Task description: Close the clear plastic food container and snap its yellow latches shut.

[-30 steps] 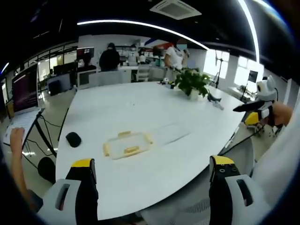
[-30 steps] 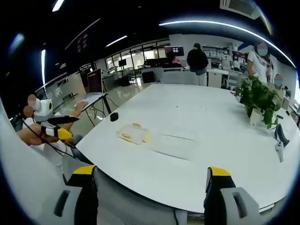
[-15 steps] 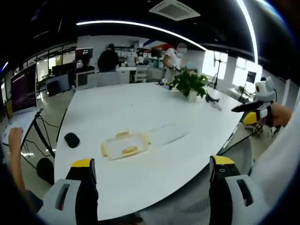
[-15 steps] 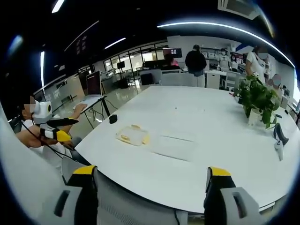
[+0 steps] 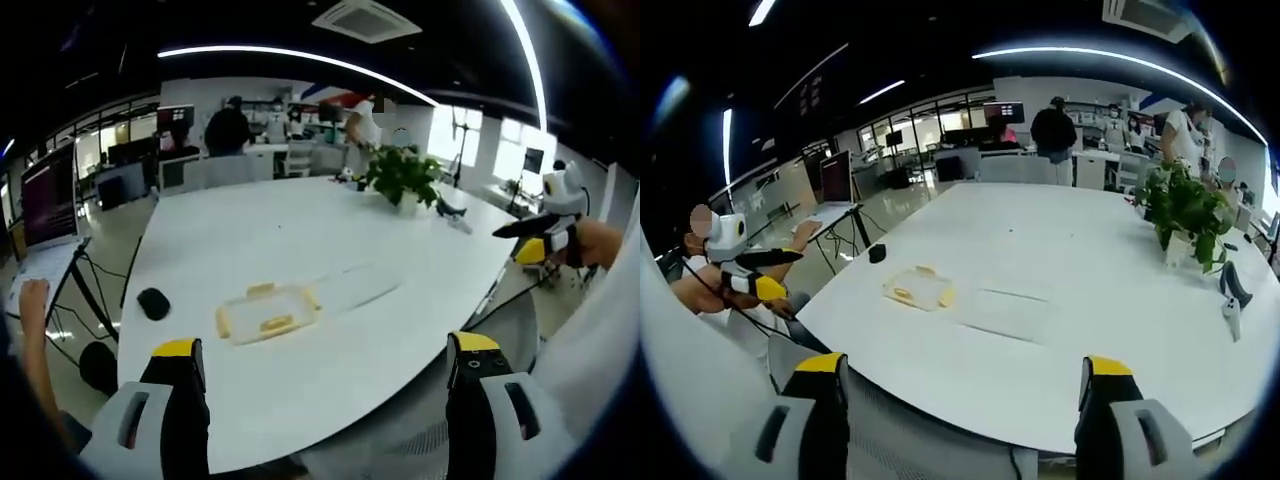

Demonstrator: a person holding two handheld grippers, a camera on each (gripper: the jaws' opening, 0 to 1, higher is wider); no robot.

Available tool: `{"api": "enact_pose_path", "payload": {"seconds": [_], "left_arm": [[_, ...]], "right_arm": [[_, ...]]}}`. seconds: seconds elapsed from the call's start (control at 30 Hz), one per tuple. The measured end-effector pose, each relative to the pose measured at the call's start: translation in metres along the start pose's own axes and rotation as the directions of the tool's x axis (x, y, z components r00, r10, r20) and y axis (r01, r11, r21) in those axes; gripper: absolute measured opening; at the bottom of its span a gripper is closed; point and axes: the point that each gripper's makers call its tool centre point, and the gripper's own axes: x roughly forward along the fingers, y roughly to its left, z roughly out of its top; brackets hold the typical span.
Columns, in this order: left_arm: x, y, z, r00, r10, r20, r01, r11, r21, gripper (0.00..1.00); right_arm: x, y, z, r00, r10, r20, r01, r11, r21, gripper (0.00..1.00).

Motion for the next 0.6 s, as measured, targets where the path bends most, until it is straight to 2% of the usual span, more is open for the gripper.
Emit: {"api": "enact_pose_path", "payload": {"seconds": [0.6], "left_arm": [[-0.0018,-0.008,-0.0031,1.0,0.002,-0.014,-0.002,1.0,0.006,0.99]], "right_arm": [[0.0012,-0.0006,0.003,1.0,0.011,0.012,-0.011,1.0,-0.01,0.96]]}}
